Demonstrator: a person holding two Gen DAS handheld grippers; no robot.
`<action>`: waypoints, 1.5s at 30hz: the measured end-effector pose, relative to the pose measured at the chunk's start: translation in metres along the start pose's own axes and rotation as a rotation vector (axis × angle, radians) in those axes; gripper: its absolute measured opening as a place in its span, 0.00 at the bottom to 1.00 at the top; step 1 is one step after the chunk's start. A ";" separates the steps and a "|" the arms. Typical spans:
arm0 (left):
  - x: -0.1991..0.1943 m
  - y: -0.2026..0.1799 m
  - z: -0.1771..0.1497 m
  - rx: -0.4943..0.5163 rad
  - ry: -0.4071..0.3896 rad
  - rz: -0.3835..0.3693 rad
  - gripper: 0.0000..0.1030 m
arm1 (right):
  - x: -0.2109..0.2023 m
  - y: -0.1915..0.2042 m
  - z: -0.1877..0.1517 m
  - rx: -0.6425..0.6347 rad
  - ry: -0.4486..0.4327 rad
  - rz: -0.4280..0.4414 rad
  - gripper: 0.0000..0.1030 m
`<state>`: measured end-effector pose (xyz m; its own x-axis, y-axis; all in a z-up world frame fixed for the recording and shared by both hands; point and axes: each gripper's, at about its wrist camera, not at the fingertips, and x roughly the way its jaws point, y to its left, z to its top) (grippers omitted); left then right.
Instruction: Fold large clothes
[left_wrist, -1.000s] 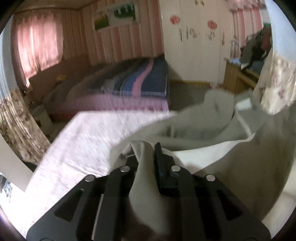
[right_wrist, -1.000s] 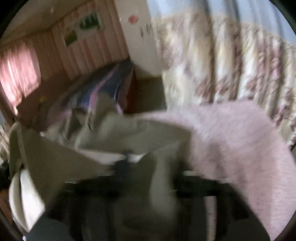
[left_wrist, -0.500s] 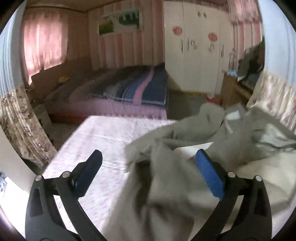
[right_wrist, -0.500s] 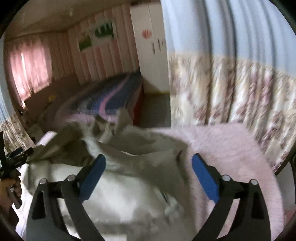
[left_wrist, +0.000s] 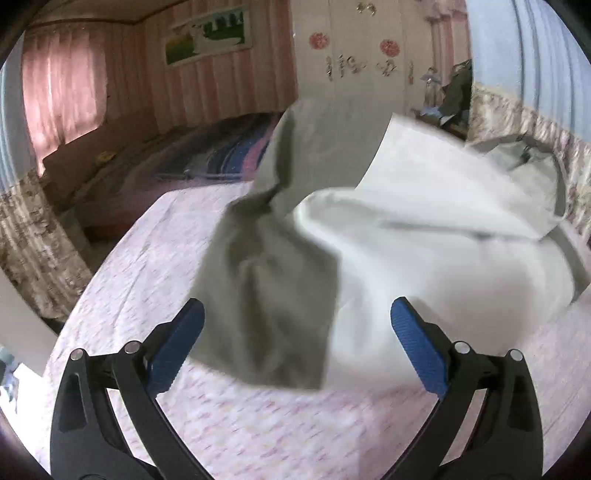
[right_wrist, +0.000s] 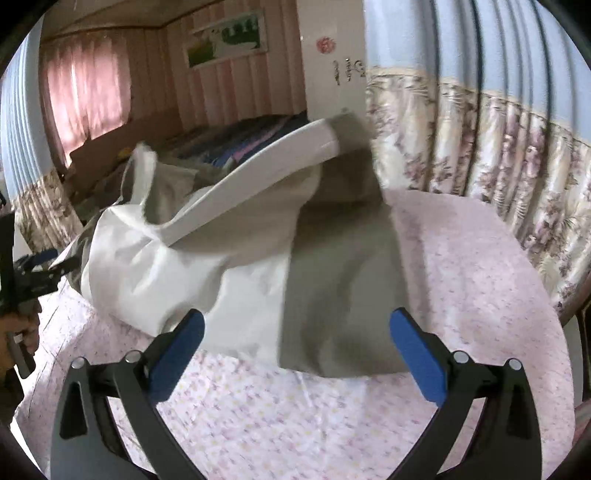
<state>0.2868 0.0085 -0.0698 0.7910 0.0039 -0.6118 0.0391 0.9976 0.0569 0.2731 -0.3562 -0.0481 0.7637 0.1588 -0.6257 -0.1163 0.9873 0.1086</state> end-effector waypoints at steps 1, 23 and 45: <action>0.002 -0.005 0.005 0.002 0.003 -0.009 0.97 | 0.005 0.006 0.004 -0.005 -0.004 0.002 0.98; 0.183 -0.015 0.108 -0.061 0.155 0.105 0.97 | 0.193 0.005 0.113 0.040 0.211 -0.133 0.98; 0.207 0.118 0.137 -0.295 0.079 0.226 0.95 | 0.207 -0.094 0.143 0.195 0.170 -0.179 0.98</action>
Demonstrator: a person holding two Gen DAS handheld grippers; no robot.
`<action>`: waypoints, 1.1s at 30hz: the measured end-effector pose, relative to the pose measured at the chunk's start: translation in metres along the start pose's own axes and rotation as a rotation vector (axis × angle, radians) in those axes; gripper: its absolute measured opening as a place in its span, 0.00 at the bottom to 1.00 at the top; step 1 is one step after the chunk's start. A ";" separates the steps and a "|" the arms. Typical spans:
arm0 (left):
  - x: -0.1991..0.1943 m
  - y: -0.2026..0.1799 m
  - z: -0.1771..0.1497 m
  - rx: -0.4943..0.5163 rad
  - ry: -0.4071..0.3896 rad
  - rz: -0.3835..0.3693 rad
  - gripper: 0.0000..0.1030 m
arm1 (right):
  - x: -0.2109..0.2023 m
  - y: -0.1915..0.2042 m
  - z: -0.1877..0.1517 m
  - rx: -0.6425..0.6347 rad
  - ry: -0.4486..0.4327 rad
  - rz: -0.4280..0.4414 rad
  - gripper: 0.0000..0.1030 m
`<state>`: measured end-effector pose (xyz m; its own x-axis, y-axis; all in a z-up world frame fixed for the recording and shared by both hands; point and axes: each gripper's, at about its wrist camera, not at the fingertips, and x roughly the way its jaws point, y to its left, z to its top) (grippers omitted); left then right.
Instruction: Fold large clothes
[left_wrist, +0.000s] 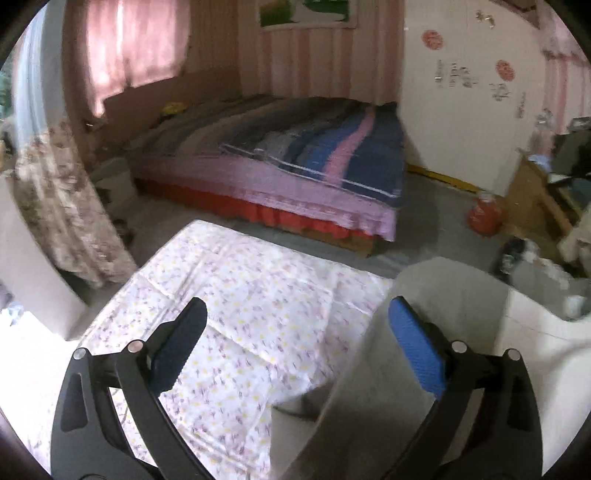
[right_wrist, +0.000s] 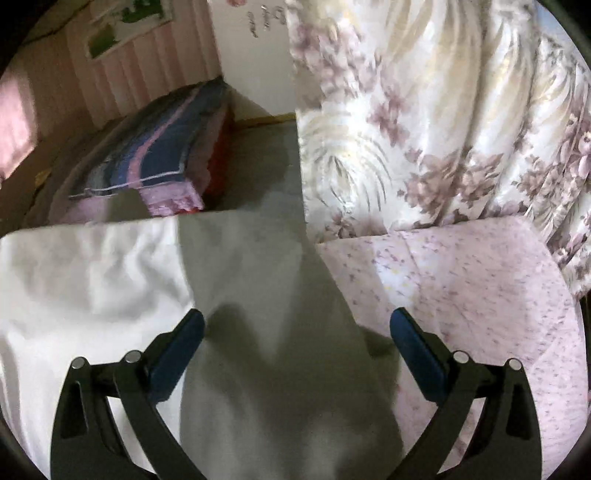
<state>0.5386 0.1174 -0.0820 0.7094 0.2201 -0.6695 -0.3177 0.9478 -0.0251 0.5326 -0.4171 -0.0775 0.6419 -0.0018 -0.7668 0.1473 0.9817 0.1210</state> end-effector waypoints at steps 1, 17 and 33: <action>-0.008 0.001 0.000 0.003 -0.009 -0.028 0.95 | -0.017 0.003 -0.006 -0.024 -0.028 0.006 0.98; -0.023 -0.116 -0.060 0.354 0.113 -0.058 0.97 | -0.049 0.123 -0.064 -0.279 0.019 0.164 0.98; 0.011 -0.013 -0.011 0.129 0.076 0.159 0.97 | -0.023 0.036 -0.031 -0.163 0.029 -0.043 0.98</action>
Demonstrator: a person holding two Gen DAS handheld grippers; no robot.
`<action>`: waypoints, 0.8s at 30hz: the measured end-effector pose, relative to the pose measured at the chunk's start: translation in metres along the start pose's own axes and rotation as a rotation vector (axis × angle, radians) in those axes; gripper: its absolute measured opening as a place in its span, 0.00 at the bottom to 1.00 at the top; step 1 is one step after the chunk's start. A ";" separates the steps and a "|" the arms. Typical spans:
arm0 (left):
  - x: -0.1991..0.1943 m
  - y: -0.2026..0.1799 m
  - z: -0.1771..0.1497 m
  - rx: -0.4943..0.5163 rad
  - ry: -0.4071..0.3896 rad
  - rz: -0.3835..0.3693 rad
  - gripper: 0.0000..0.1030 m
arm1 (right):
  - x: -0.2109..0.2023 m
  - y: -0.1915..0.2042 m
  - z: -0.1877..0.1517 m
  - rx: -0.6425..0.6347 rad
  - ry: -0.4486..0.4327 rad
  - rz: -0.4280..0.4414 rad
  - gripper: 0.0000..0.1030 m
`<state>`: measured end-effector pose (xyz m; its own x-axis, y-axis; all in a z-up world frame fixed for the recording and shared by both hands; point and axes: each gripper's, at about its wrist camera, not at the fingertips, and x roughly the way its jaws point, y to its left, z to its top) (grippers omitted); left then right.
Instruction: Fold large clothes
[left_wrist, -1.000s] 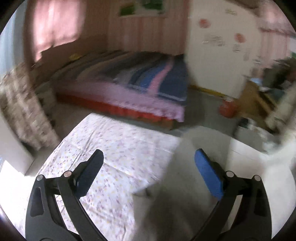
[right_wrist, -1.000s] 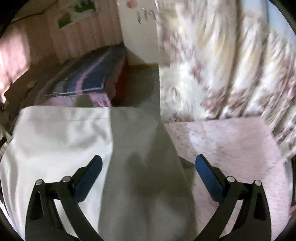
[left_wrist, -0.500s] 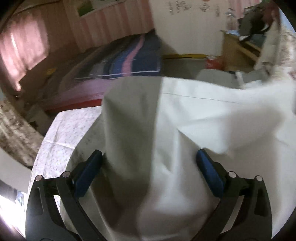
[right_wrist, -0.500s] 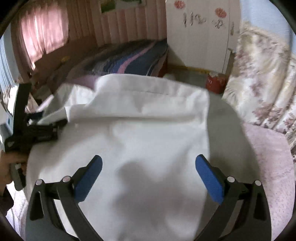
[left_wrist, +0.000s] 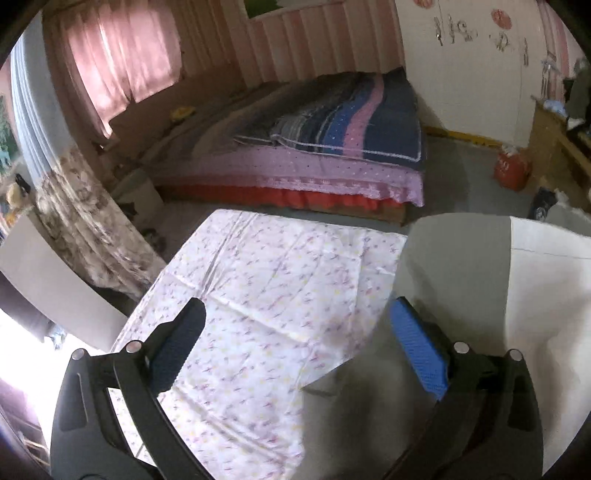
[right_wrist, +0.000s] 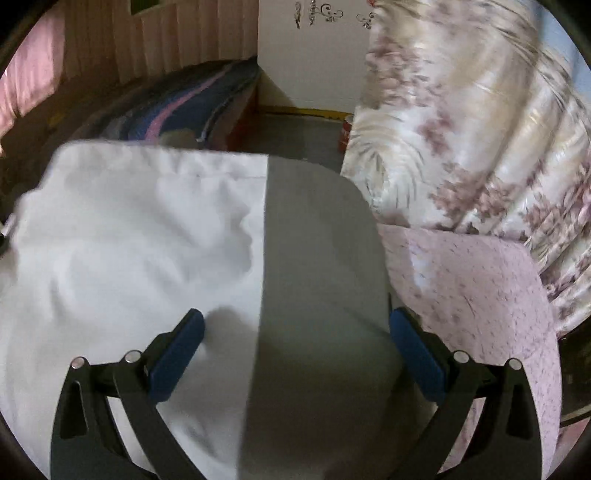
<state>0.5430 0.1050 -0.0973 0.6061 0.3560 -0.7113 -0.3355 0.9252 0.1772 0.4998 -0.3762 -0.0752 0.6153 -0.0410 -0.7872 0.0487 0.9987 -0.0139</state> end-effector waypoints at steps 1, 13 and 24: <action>-0.005 0.010 -0.004 -0.016 -0.002 -0.048 0.97 | -0.016 -0.005 -0.005 -0.013 -0.026 0.011 0.98; -0.166 0.048 -0.119 0.080 -0.243 -0.251 0.97 | -0.114 -0.054 -0.124 0.067 -0.058 0.166 0.98; -0.137 0.066 -0.186 0.074 -0.074 -0.240 0.97 | -0.097 -0.071 -0.183 0.129 -0.074 0.288 0.87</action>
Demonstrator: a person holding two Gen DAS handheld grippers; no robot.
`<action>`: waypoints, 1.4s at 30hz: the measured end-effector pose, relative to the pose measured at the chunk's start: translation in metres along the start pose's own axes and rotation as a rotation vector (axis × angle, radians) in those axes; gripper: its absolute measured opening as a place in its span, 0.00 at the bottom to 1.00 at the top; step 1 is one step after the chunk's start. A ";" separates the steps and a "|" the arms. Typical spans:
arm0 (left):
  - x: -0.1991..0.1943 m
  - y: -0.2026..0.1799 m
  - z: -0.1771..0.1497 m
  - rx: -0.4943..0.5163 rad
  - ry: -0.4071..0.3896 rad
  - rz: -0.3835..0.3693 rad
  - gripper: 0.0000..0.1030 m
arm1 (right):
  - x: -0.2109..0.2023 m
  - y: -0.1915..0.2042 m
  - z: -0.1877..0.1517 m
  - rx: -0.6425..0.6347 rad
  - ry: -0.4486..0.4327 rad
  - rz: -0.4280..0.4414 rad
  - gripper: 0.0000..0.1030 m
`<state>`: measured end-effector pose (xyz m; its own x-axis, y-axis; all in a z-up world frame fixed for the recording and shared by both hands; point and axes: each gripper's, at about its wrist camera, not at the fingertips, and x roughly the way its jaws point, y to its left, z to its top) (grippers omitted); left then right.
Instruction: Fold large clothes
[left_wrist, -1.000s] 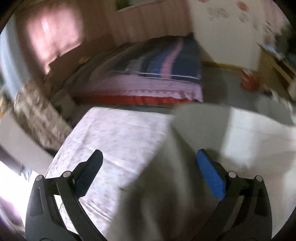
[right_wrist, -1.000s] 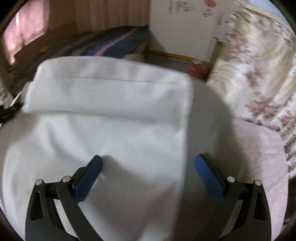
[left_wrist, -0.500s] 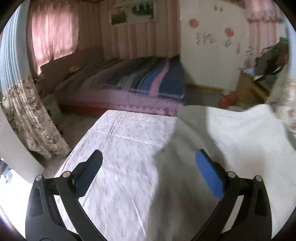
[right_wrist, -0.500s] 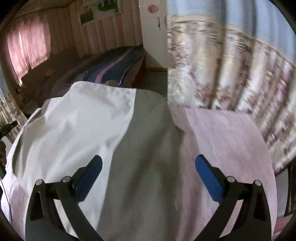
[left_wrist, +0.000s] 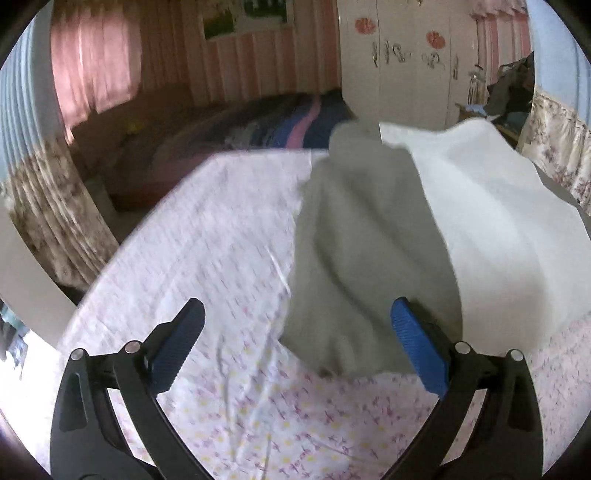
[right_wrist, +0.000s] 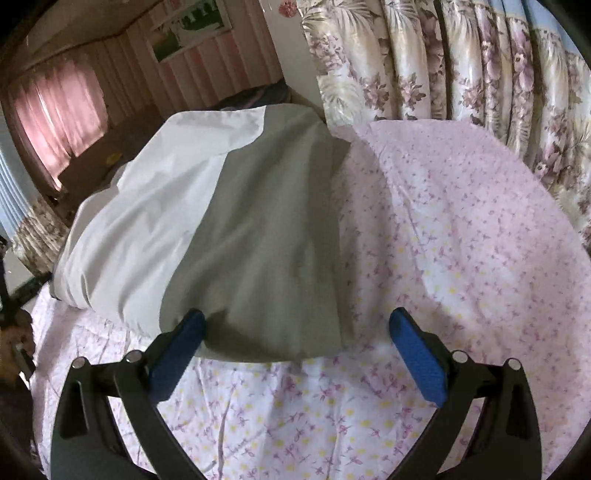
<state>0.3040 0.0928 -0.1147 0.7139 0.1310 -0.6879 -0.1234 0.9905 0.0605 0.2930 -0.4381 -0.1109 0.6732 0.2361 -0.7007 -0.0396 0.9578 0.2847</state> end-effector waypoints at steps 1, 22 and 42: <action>0.008 -0.002 0.001 0.007 0.038 -0.013 0.97 | 0.003 0.003 0.002 -0.010 0.003 0.016 0.65; 0.009 -0.037 0.008 0.078 0.064 -0.101 0.11 | -0.031 0.018 0.001 -0.076 -0.072 -0.063 0.08; -0.119 -0.023 -0.017 -0.065 -0.073 -0.082 0.91 | -0.152 0.019 -0.017 -0.122 -0.180 -0.226 0.76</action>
<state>0.2100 0.0537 -0.0465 0.7712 0.0550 -0.6342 -0.1055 0.9935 -0.0421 0.1778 -0.4534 -0.0101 0.7943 -0.0076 -0.6075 0.0450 0.9979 0.0463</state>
